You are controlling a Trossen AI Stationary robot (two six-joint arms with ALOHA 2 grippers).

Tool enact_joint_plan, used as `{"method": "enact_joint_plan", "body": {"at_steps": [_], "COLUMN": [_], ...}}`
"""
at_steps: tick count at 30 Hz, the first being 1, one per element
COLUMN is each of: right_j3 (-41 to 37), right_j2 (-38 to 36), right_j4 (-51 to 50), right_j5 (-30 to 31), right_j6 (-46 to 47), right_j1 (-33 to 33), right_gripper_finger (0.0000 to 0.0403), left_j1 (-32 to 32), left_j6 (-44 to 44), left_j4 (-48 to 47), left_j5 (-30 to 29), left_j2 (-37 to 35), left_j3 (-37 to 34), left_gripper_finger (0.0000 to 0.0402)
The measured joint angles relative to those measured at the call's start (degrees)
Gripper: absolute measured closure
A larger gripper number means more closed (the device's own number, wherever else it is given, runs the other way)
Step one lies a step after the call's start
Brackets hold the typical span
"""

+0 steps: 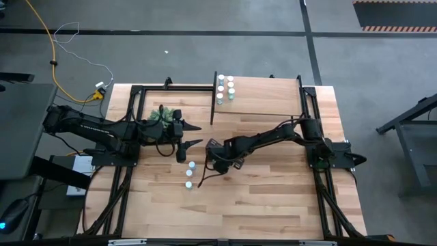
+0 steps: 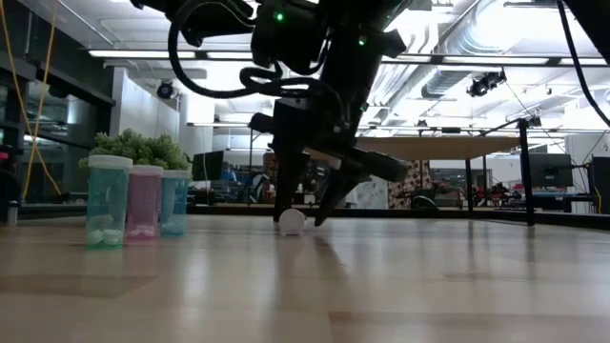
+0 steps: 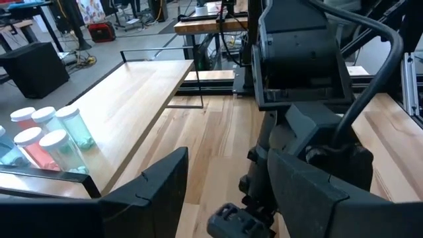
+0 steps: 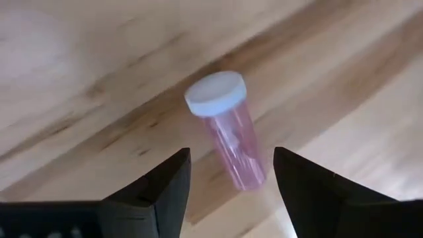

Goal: Pick and place medicine bottles onto shelf by color
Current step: Put the transparent pink medicine bottle on the shelf

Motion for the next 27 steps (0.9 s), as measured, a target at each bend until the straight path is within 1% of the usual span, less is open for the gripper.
{"method": "enact_joint_plan", "body": {"at_steps": [4, 7, 14, 17, 21, 24, 27], "right_j3": [0.0, 0.0, 0.0, 0.0, 0.0, 0.0, 0.0], "right_j2": [0.0, 0.0, 0.0, 0.0, 0.0, 0.0, 0.0], "right_j4": [0.3, 0.6, -0.3, -0.6, -1.2, -1.5, -2.0], "right_j5": [-4.4, -6.5, -7.6, -7.7, -8.0, -9.8, -11.6], "right_j6": [-1.4, -1.6, -0.9, 2.5, 9.6, 16.5, 21.5], "right_j1": [0.0, 0.0, 0.0, 0.0, 0.0, -0.1, -0.1], "right_gripper_finger": [0.0196, 0.0196, 0.0196, 0.0196, 0.0197, 0.0196, 0.0197], "left_j1": [0.0, 0.0, 0.0, 0.0, 0.0, 0.0, 0.0], "left_j6": [0.0, 0.0, 0.0, 0.0, 0.0, 0.0, 0.0], "left_j4": [0.0, 0.0, 0.0, 0.0, 0.0, 0.0, 0.0], "left_j5": [0.0, 0.0, 0.0, 0.0, 0.0, 0.0, 0.0], "left_j2": [0.0, 0.0, 0.0, 0.0, 0.0, 0.0, 0.0], "left_j3": [0.0, 0.0, 0.0, 0.0, 0.0, 0.0, 0.0], "left_gripper_finger": [0.0202, 0.0202, 0.0202, 0.0202, 0.0202, 0.0202, 0.0202]}}
